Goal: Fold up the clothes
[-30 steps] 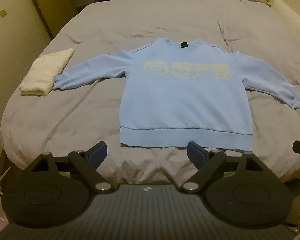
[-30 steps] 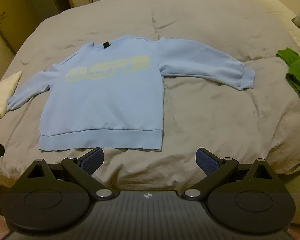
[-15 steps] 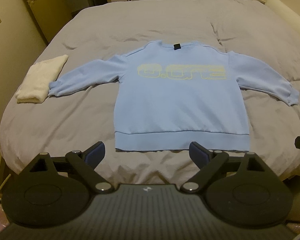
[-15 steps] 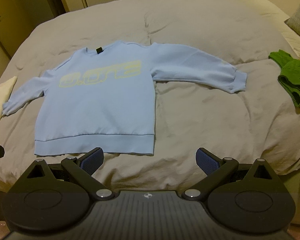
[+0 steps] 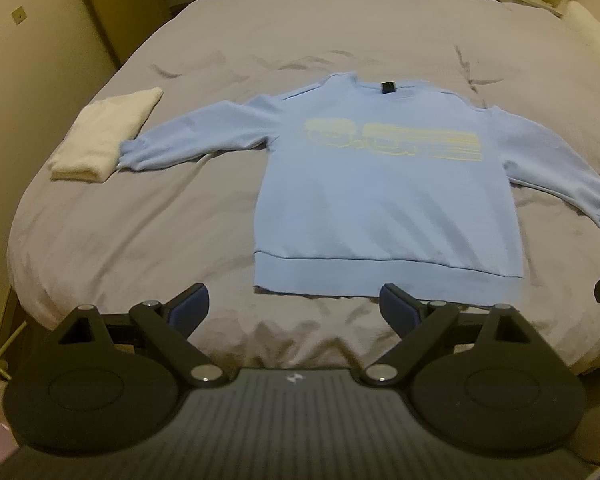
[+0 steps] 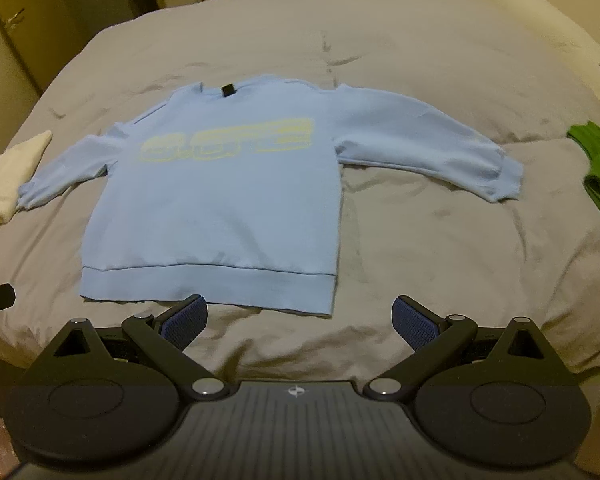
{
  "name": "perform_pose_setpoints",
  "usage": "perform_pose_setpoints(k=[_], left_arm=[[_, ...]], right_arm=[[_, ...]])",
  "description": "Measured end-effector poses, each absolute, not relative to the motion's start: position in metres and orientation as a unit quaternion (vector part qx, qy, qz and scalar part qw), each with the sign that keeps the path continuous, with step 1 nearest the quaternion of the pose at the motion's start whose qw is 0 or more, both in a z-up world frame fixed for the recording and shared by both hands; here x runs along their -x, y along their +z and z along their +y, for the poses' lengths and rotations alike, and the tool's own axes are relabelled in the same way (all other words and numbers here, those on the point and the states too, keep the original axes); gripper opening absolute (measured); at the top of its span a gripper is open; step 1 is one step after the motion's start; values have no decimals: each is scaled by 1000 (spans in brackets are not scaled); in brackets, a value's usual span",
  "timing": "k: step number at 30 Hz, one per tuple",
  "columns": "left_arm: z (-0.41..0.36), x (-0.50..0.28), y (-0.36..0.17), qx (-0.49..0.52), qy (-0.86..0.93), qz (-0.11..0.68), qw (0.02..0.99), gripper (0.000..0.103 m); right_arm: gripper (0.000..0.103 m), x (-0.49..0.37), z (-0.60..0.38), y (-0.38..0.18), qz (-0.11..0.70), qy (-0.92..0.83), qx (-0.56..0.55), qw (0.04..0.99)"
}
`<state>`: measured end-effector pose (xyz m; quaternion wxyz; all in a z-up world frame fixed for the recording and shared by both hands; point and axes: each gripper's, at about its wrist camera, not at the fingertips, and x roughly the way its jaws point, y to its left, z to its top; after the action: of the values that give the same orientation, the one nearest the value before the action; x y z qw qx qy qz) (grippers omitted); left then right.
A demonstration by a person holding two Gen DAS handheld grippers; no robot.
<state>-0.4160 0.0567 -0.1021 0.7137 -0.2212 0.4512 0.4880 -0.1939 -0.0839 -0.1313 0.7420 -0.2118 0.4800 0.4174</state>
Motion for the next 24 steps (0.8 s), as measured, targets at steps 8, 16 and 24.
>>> perform_pose_setpoints(k=[8, 16, 24], left_arm=[[90, 427, -112, 237, 498, 456, 698, 91], [149, 419, -122, 245, 490, 468, 693, 93], [239, 406, -130, 255, 476, 479, 692, 93]], right_arm=[[101, 200, -43, -139, 480, 433, 234, 726], [101, 192, 13, -153, 499, 423, 244, 716], [101, 174, 96, -158, 517, 407, 250, 710]])
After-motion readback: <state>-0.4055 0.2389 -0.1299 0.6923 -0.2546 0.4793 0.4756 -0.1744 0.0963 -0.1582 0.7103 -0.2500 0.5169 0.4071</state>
